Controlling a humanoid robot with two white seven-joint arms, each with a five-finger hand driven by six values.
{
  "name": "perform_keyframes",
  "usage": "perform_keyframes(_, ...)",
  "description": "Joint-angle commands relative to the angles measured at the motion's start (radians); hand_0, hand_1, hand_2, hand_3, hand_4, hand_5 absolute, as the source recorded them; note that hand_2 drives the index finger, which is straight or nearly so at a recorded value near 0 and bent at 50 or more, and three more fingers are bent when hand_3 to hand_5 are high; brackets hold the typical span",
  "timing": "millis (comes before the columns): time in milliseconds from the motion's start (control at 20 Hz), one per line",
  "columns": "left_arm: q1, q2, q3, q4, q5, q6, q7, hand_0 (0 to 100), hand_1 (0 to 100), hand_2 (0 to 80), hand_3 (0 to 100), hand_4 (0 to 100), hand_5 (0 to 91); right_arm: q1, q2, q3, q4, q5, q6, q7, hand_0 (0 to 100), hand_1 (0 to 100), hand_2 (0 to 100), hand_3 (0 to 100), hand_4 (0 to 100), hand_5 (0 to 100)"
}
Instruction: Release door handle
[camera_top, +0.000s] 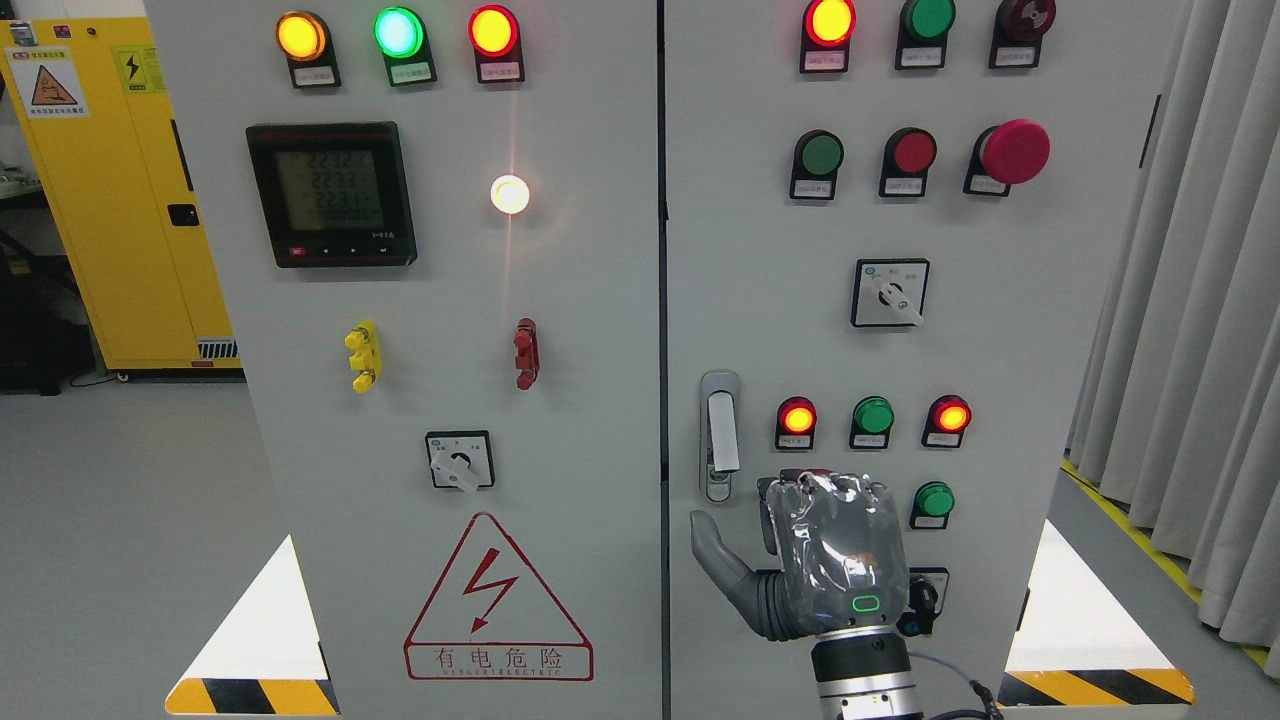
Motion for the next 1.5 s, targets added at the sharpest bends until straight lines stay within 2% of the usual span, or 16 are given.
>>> perform_keyframes(0, 0.0, 0.0, 0.0, -0.012, 0.0, 0.0, 0.0, 12, 56, 0.0, 0, 0, 0.0, -0.037, -0.001, -0.004, 0.016, 0.004, 0.0, 0.0, 26, 23, 99, 100, 100, 95)
perform_keyframes(251, 0.0, 0.0, 0.0, -0.012, 0.0, 0.0, 0.0, 12, 56, 0.0, 0, 0, 0.0, -0.06, 0.0, -0.004, 0.029, 0.003, 0.0, 0.001, 26, 27, 99, 100, 100, 96)
perform_keyframes(752, 0.0, 0.0, 0.0, -0.012, 0.0, 0.0, 0.0, 12, 56, 0.0, 0, 0, 0.0, -0.088, 0.002, -0.003, 0.049, 0.001, 0.0, 0.001, 27, 29, 99, 100, 100, 96)
perform_keyframes(1002, 0.0, 0.0, 0.0, -0.012, 0.0, 0.0, 0.0, 12, 56, 0.0, 0, 0, 0.0, -0.1, 0.002, -0.003, 0.066, 0.001, 0.002, 0.015, 31, 29, 99, 100, 100, 96)
perform_keyframes(1453, 0.0, 0.0, 0.0, -0.012, 0.0, 0.0, 0.0, 12, 56, 0.0, 0, 0, 0.0, -0.101, 0.003, -0.003, 0.062, 0.0, 0.014, 0.015, 36, 32, 98, 100, 100, 96)
